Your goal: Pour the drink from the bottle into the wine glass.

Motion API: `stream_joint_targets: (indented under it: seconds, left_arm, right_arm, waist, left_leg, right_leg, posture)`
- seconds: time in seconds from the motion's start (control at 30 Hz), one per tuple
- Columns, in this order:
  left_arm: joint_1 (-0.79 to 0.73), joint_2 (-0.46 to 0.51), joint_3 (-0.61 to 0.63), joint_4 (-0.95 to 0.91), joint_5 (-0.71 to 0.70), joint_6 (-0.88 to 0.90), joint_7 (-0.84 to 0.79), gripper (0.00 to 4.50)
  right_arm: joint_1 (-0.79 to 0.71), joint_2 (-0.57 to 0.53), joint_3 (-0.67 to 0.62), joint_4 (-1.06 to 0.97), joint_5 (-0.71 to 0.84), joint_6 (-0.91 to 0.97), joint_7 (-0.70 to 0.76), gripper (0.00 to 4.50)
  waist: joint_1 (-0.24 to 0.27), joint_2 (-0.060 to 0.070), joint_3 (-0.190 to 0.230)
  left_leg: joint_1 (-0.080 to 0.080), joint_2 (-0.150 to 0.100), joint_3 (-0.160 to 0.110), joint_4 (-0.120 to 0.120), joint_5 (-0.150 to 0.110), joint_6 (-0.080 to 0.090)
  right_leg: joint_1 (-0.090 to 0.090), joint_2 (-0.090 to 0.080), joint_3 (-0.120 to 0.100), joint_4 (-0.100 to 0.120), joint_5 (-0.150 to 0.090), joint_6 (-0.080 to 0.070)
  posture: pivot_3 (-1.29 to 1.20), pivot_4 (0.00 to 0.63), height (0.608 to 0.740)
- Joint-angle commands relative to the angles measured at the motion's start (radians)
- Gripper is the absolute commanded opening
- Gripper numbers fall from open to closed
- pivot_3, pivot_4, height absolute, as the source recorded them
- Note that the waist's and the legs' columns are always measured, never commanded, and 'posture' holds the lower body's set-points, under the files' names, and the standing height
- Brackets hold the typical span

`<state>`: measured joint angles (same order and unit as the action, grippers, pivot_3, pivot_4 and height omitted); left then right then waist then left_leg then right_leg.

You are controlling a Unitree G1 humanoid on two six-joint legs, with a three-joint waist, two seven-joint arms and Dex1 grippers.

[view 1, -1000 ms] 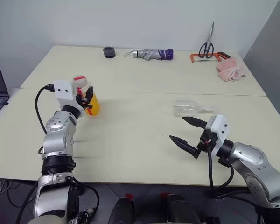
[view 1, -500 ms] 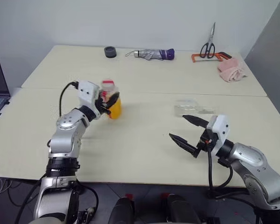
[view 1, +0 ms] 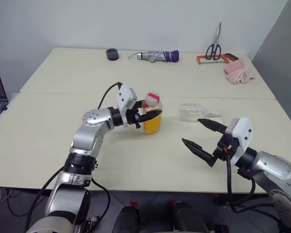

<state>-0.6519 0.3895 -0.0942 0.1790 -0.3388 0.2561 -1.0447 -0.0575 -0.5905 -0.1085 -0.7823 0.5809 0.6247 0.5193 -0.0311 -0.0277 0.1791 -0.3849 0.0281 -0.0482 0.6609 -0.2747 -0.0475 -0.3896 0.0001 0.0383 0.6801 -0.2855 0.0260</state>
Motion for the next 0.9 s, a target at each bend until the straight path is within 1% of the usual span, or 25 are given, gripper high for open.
stream_joint_targets:
  seconds: [0.03, 0.23, 0.4, 0.67, 0.8, 0.9]
  left_arm:
    - [-0.060, -0.031, -0.034, -0.008, -0.027, -0.018, -0.071, 1.96]
    - [-0.071, -0.080, -0.071, 0.005, -0.020, -0.030, -0.127, 1.96]
    - [-0.064, -0.093, -0.083, 0.007, -0.006, -0.040, -0.147, 1.95]
    - [-0.077, -0.092, -0.084, 0.033, 0.006, -0.064, -0.150, 1.95]
    - [-0.076, -0.090, -0.086, 0.037, 0.008, -0.070, -0.149, 1.95]
    - [-0.074, -0.087, -0.087, 0.037, 0.011, -0.073, -0.150, 1.95]
  right_arm:
    - [-0.065, -0.003, -0.022, -0.039, 0.042, 0.038, -0.040, 4.50]
    - [-0.198, 0.023, 0.040, -0.023, 0.064, 0.124, -0.104, 4.50]
    - [-0.287, 0.070, 0.081, 0.017, 0.051, 0.136, -0.137, 4.50]
    - [-0.306, 0.074, 0.162, 0.069, -0.021, 0.092, -0.117, 4.50]
    - [-0.323, 0.094, 0.170, 0.098, -0.040, 0.075, -0.117, 4.50]
    - [-0.331, 0.098, 0.172, 0.109, -0.049, 0.078, -0.112, 4.50]
  waist:
    - [0.002, 0.000, 0.000]
    - [0.001, 0.000, 0.000]
    - [0.000, 0.001, 0.000]
    - [0.002, 0.001, 0.001]
    - [0.002, 0.001, 0.001]
    - [0.002, 0.001, 0.000]
  left_leg:
    - [0.000, 0.000, 0.000, 0.000, 0.000, 0.000]
    - [-0.001, -0.001, 0.000, 0.000, 0.000, 0.000]
    - [-0.001, 0.000, 0.000, 0.000, 0.000, 0.000]
    - [-0.003, 0.000, 0.000, 0.000, 0.000, 0.000]
    - [-0.005, 0.000, 0.000, 0.001, 0.000, 0.000]
    - [-0.010, 0.000, 0.000, 0.001, 0.000, 0.000]
  right_leg:
    - [0.000, 0.000, 0.000, 0.000, 0.000, 0.000]
    - [-0.001, 0.000, 0.000, -0.001, 0.001, -0.001]
    - [-0.001, 0.001, 0.000, 0.000, 0.000, -0.001]
    - [-0.002, 0.000, 0.000, -0.001, 0.001, -0.002]
    - [-0.005, 0.000, 0.000, 0.000, 0.002, -0.003]
    - [-0.009, 0.000, 0.000, 0.001, 0.002, -0.004]
  posture:
    - [0.00, 0.150, 0.740]
    - [0.00, 0.150, 0.740]
    - [0.00, 0.150, 0.740]
    - [0.00, 0.150, 0.740]
    - [0.00, 0.150, 0.740]
    - [0.00, 0.150, 0.740]
